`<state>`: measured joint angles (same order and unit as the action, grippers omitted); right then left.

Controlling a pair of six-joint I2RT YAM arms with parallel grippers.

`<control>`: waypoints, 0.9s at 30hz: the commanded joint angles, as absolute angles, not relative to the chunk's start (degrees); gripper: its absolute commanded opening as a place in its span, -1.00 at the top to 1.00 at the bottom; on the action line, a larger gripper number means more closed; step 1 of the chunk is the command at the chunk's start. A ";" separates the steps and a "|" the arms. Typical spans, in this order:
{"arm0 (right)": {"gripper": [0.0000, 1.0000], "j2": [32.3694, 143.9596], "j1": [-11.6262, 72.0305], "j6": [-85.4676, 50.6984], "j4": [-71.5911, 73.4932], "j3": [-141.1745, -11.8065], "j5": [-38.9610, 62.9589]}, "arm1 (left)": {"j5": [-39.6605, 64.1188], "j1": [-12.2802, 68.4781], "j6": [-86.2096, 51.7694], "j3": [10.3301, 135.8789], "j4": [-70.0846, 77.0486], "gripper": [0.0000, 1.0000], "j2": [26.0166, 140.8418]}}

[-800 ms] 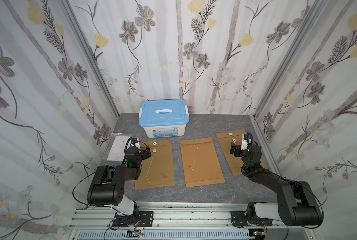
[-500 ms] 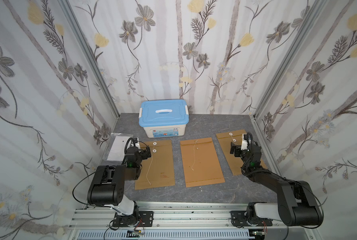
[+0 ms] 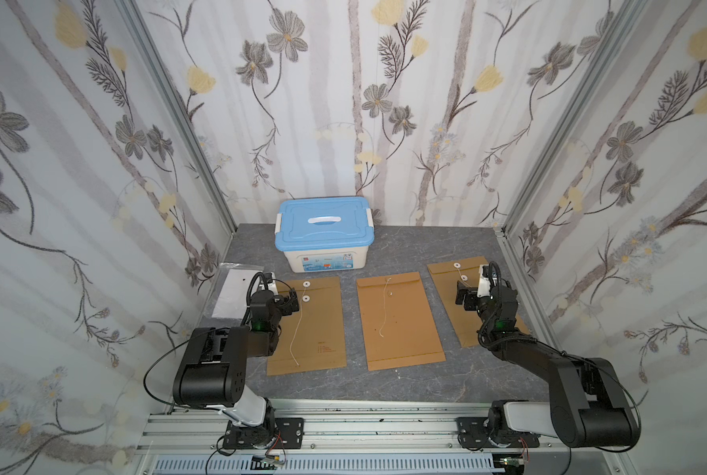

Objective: Close the mouth of the file bag
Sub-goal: Pick up the file bag from the center of the board.

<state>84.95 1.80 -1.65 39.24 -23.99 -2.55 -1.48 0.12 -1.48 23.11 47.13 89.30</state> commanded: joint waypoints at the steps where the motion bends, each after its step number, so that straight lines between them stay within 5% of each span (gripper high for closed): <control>1: -1.00 84.93 1.79 -1.14 42.11 -24.17 -1.74 | -1.41 0.09 -0.62 23.47 48.91 -1.00 89.26; 12: -1.00 84.61 1.77 -0.94 42.43 -23.88 -0.89 | -1.83 0.16 -0.70 23.37 48.87 -1.00 88.76; 27: -1.00 64.57 2.77 -8.48 11.90 -34.33 6.85 | 5.36 2.01 -7.85 33.15 21.22 -1.00 64.84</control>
<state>68.84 2.76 -3.22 16.71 -32.80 6.31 1.78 1.83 -3.25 31.14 26.20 67.33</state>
